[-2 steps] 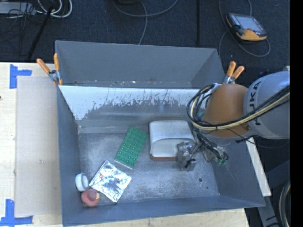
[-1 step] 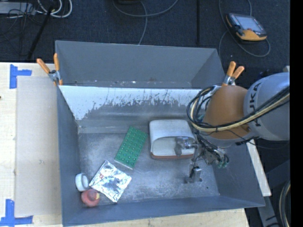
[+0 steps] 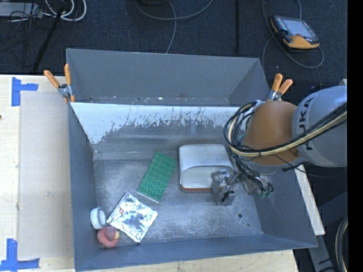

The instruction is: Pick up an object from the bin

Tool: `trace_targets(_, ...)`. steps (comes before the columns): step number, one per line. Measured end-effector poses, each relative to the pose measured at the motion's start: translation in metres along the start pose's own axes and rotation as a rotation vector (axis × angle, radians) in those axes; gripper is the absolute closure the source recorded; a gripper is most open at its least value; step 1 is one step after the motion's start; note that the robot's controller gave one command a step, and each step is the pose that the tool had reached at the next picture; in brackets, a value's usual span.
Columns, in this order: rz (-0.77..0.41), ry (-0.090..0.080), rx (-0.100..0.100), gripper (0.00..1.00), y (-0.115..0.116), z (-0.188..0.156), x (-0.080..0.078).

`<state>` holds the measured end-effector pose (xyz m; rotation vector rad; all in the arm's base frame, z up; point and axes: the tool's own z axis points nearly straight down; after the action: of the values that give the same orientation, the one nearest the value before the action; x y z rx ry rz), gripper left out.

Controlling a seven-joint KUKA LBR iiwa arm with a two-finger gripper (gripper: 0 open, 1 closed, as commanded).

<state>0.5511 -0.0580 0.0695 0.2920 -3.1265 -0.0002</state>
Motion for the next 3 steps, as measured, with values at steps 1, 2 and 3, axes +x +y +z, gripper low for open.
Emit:
trace_targets(1, -0.001, 0.018, -0.003, 0.0, 0.0002, 0.0023, 0.0046)
trace_targets(2, -0.002, 0.0, 0.0, 1.0, -0.0001, 0.0001, 0.0001)
trace_targets(3, -0.004, 0.018, -0.003, 0.0, 0.0001, 0.0023, 0.0046)
